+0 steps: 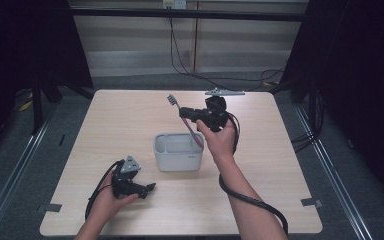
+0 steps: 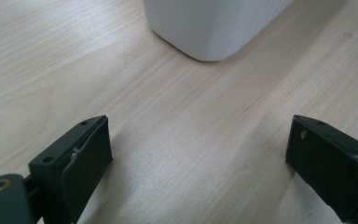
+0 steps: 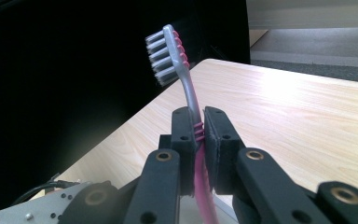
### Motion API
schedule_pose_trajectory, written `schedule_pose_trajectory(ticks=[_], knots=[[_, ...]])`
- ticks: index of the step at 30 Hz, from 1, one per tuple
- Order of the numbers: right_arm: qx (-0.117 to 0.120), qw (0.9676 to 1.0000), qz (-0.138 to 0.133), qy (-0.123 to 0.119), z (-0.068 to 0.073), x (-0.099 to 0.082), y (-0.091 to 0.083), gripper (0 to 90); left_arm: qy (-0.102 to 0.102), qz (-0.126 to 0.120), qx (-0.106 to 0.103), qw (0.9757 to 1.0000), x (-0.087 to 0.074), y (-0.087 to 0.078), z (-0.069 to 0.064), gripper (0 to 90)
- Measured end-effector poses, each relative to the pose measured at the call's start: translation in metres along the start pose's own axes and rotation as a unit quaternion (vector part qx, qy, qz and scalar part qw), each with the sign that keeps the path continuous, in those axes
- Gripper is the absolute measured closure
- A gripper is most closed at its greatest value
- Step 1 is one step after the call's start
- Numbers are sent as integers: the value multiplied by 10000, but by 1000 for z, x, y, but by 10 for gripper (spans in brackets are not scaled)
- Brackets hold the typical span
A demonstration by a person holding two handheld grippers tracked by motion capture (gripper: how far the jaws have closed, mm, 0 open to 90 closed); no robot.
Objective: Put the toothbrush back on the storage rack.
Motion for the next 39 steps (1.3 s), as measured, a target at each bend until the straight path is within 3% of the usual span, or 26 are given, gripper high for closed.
schedule_pose_trajectory(ticks=[17,39], knots=[[43,10000,56,25,3,-9,15,828,1,7,-6,10000,0,0,0,64],[-50,10000,16,29,-10,-23,-8,828,37,50,-13,10000,0,0,0,64]])
Point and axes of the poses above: each handheld gripper's, and its own axes: y roughly forward along the jaws, x roughly out of its top, z roughly to its left, the point moved 4 cm from there along y, roughly forward along the jaws, and after that the axes turned 6 degrees about -y, right-handed, at the moved point
